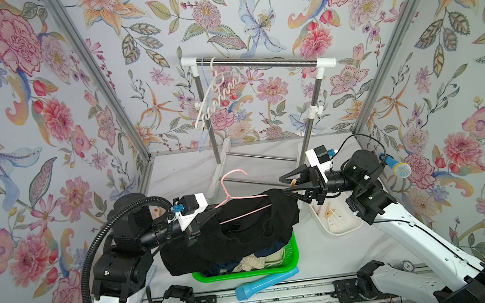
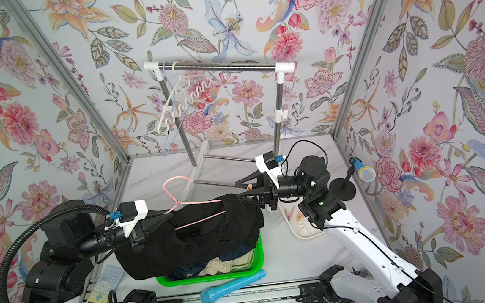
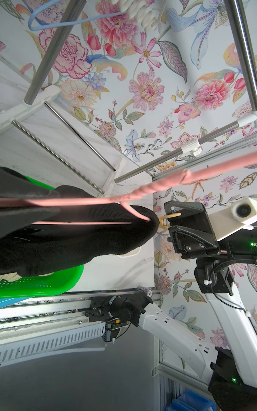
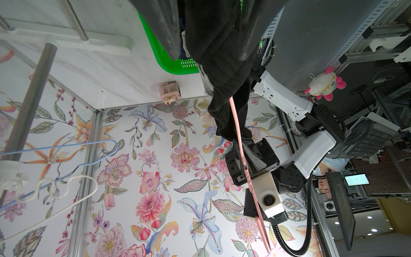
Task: Remove the clothespins securing shorts to the hanger
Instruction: Remove the clothespin from the hanger.
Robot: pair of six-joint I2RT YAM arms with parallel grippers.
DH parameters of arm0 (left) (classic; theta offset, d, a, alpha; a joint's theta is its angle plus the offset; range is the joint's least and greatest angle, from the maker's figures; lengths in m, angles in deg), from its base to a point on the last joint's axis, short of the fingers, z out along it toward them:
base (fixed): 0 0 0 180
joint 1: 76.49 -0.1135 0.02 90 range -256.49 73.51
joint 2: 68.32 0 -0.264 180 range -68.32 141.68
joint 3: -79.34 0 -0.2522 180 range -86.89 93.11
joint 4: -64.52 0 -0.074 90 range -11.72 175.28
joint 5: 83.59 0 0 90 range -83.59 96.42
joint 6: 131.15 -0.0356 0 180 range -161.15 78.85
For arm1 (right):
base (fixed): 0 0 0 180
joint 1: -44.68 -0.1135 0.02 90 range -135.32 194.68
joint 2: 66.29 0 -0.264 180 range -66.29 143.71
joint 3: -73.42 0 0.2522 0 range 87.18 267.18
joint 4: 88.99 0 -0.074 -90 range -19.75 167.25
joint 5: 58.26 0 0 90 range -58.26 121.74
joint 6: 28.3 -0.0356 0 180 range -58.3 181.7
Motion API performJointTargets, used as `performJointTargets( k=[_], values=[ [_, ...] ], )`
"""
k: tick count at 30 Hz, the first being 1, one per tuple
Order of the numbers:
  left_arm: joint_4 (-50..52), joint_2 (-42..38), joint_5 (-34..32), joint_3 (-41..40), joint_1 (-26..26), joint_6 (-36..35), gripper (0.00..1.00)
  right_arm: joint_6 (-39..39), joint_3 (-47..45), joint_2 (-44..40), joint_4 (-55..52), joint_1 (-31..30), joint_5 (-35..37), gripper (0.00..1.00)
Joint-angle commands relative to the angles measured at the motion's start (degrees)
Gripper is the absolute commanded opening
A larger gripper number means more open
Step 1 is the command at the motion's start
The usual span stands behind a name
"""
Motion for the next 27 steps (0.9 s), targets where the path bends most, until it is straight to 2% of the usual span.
performJointTargets(
  k=[1, 9, 14, 18, 27],
  values=[
    [-3.5, 0.6, 1.8, 0.7, 0.3, 1.4, 0.00, 0.4, -0.2, -1.5, 0.1, 0.3, -1.3, 0.38],
    [-3.6, 0.1, 2.7, 0.7, 0.3, 1.2, 0.00, 0.9, -0.2, -1.3, -0.7, 0.9, -1.1, 0.26],
    [-3.6, 0.2, 2.1, 0.7, 0.3, 1.5, 0.00, 1.6, -0.2, -1.1, -0.8, 0.9, -0.4, 0.12],
    [-3.4, 0.0, 1.8, 0.4, 0.3, 1.1, 0.00, 3.7, -0.3, -2.4, -2.8, 0.9, 3.4, 0.00],
    [1.3, 0.3, 1.7, 0.4, 0.3, -2.5, 0.00, 4.2, 0.4, -4.7, -3.7, 0.9, 15.2, 0.00]
  ],
)
